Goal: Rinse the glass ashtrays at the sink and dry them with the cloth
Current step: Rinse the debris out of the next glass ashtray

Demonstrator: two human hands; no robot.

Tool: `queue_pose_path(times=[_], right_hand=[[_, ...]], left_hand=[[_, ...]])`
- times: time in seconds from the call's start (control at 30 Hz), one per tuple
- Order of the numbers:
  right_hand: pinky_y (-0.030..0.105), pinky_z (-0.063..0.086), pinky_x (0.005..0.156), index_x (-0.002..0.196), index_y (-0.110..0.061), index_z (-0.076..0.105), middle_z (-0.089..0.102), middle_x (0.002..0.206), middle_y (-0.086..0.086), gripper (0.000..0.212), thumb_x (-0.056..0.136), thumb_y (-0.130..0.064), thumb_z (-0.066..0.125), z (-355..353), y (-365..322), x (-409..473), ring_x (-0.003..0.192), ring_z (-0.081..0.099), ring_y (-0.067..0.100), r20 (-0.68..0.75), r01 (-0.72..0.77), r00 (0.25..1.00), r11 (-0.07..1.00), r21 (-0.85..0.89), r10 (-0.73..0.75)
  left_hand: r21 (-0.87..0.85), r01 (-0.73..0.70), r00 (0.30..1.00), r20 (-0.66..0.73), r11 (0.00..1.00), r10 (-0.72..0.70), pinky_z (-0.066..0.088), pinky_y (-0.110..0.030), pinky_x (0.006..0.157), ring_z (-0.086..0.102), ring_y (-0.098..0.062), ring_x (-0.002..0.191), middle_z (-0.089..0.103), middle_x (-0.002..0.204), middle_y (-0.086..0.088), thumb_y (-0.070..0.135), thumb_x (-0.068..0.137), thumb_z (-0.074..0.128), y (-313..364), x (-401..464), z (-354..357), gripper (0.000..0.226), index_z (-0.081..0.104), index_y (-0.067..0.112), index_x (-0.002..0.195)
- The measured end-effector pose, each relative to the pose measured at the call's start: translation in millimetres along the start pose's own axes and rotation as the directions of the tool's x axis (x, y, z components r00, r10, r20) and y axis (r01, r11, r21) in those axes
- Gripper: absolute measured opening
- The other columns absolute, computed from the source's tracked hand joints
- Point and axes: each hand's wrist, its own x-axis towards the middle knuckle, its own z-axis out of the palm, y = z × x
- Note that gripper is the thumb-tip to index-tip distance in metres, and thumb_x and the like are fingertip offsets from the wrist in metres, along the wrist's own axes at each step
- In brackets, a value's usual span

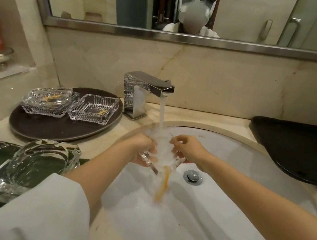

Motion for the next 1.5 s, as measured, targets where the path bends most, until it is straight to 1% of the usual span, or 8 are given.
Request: queue_pose_path(times=[0.23, 0.57, 0.73, 0.97, 1.13, 1.27, 1.37, 1.5], right_hand=[[0.018, 0.043, 0.045, 0.112, -0.004, 0.057, 0.054, 0.072, 0.002, 0.022, 0.096, -0.016, 0.048, -10, -6, -4, 0.058, 0.049, 0.011, 0.053, -0.06, 0.997, 0.998, 0.014, 0.059], [0.021, 0.042, 0.05, 0.124, -0.01, 0.053, 0.055, 0.11, 0.01, 0.032, 0.093, -0.006, 0.048, -8, -11, -3, 0.07, 0.05, 0.015, -0.011, 0.0, 1.0, 1.0, 0.031, 0.0], [0.02, 0.037, 0.053, 0.123, -0.007, 0.054, 0.061, 0.088, 0.005, 0.03, 0.093, -0.014, 0.053, -10, -14, 6, 0.063, 0.051, 0.012, -0.162, 0.089, 0.983, 0.995, 0.039, -0.082], [0.031, 0.049, 0.075, 0.125, -0.005, 0.046, 0.061, 0.109, 0.01, 0.05, 0.083, -0.019, 0.069, 4, -4, 7, 0.088, 0.061, 0.021, -0.153, -0.033, 0.986, 0.984, 0.173, 0.06], [0.027, 0.046, 0.056, 0.114, -0.012, 0.042, 0.06, 0.091, 0.008, 0.039, 0.084, -0.011, 0.067, 11, -1, -7, 0.069, 0.057, 0.02, 0.053, -0.175, 0.984, 0.909, 0.377, 0.168], [0.027, 0.048, 0.06, 0.098, -0.009, 0.047, 0.053, 0.084, 0.008, 0.019, 0.086, 0.001, 0.058, 10, -4, -9, 0.067, 0.052, 0.016, -0.009, -0.172, 0.982, 0.907, 0.383, 0.19], [0.029, 0.045, 0.058, 0.08, -0.014, 0.046, 0.053, 0.075, 0.004, 0.027, 0.079, -0.016, 0.073, 14, -4, -7, 0.065, 0.052, 0.017, -0.07, -0.188, 0.974, 0.942, 0.277, 0.215], [0.023, 0.041, 0.049, 0.076, -0.015, 0.045, 0.057, 0.07, 0.003, 0.045, 0.067, -0.039, 0.082, 20, -6, -4, 0.056, 0.058, 0.018, -0.112, -0.201, 0.969, 0.965, 0.169, 0.221]], left_hand=[[-0.012, 0.008, 1.0, 0.023, 1.0, -0.008, 0.051, -0.029, 0.064, 0.054, -0.015, 0.063, 0.054, 0.074, -0.005, -0.002, 0.094, 0.041, 5, 1, 2, 0.019, 0.052, 0.008, 0.082], [0.009, -0.004, 1.0, -0.016, 1.0, 0.004, 0.051, -0.031, 0.063, 0.05, -0.015, 0.068, 0.05, 0.085, -0.006, 0.002, 0.095, 0.044, 6, 2, 4, 0.014, 0.053, 0.008, 0.086], [0.039, -0.042, 0.999, -0.002, 0.998, 0.042, 0.049, -0.026, 0.057, 0.055, -0.013, 0.066, 0.057, 0.079, -0.003, 0.012, 0.094, 0.053, 11, 4, 4, 0.007, 0.053, 0.011, 0.088], [-0.148, -0.043, 0.999, 0.006, 0.988, 0.045, 0.052, -0.029, 0.055, 0.06, -0.012, 0.057, 0.058, 0.078, -0.005, -0.001, 0.097, 0.038, 6, 4, 10, 0.016, 0.049, 0.007, 0.106], [-0.285, -0.092, 0.995, -0.065, 0.954, 0.076, 0.052, -0.039, 0.061, 0.056, -0.019, 0.066, 0.059, 0.089, -0.005, -0.01, 0.093, 0.033, 7, 13, 7, 0.044, 0.049, 0.013, 0.128], [-0.246, -0.107, 0.994, -0.061, 0.963, 0.095, 0.05, -0.042, 0.064, 0.054, -0.02, 0.067, 0.058, 0.092, -0.004, -0.016, 0.091, 0.029, 11, 8, 10, 0.048, 0.045, 0.013, 0.126], [-0.157, -0.067, 0.997, 0.036, 0.985, 0.074, 0.052, -0.04, 0.07, 0.059, -0.025, 0.09, 0.06, 0.115, -0.012, -0.022, 0.086, 0.03, 8, 7, 9, 0.052, 0.044, 0.007, 0.127], [-0.022, -0.091, 0.993, 0.068, 0.996, 0.093, 0.052, -0.032, 0.051, 0.061, -0.023, 0.079, 0.06, 0.116, -0.016, -0.021, 0.081, 0.042, 6, 12, 1, 0.063, 0.046, 0.016, 0.132]])
